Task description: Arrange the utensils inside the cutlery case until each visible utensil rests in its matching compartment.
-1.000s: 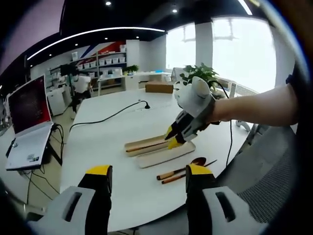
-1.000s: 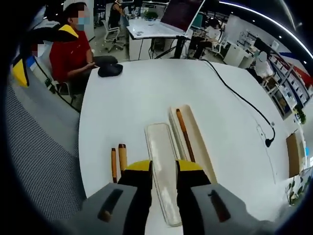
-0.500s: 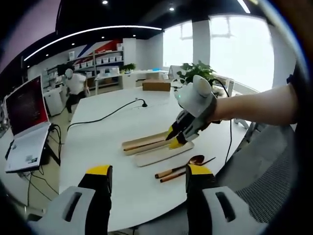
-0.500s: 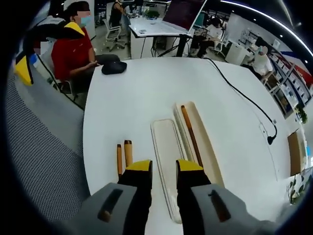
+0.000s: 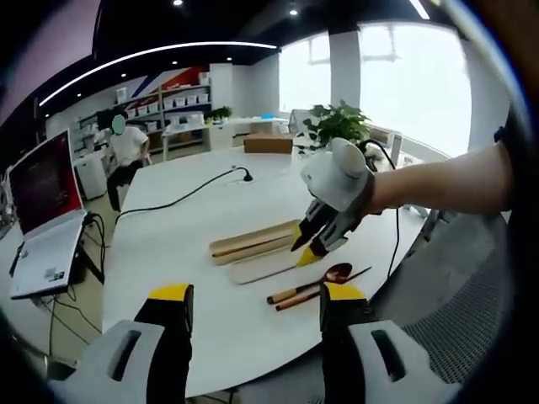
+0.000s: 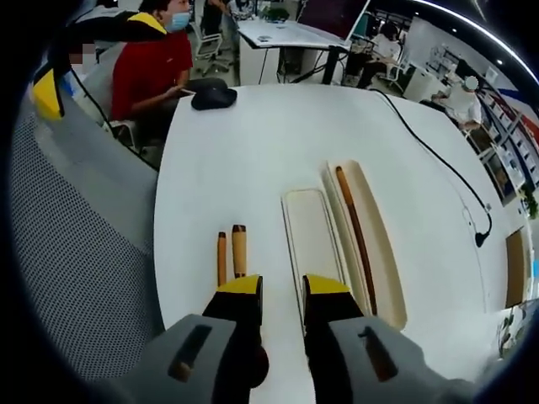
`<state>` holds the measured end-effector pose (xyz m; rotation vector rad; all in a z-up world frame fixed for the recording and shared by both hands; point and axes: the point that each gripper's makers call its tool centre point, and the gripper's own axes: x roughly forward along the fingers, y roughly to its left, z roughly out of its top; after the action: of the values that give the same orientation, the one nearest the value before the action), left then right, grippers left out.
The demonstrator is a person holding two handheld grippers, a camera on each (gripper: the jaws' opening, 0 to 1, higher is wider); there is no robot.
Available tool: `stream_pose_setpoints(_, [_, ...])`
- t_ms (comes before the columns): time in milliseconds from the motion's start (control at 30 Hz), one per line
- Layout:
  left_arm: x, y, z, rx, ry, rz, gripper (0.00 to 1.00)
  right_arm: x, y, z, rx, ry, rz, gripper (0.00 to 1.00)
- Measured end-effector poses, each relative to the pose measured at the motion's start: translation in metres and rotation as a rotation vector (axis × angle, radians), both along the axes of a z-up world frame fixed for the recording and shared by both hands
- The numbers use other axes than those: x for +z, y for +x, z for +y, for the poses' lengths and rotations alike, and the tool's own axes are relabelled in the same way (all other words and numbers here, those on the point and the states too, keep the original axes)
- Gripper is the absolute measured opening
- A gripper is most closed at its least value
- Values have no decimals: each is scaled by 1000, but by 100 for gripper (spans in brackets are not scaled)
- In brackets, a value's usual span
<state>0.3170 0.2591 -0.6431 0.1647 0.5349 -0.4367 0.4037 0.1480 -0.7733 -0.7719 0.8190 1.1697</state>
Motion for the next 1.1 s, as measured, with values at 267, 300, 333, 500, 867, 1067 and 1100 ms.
stream_pose_setpoints(267, [0,0,0,2,3,1,62,-13,-6,-6,5,-23,39,16])
stream_pose_setpoints(300, [0,0,0,2,2,0,62,-13,-7,-6,4,-24,43,16])
stream_pose_setpoints(333, [0,1,1,5,0,-2,62,-13,-7,-6,4,-23,45,16])
stream_pose_setpoints(500, [0,0,1,9,0,-1,62,-15,-9,-6,6,-24,55,16])
stream_pose_setpoints(867, [0,1,3,19,-7,-3,62,-28,-15,-12,5,-45,90,16])
stream_pose_setpoints(1067, [-1,1,2,16,-6,4,62,-35,-24,-10,27,-55,125,16])
stream_pose_setpoints(1100, [-1,1,2,16,-7,5,62,-36,-26,-9,37,-59,131,15])
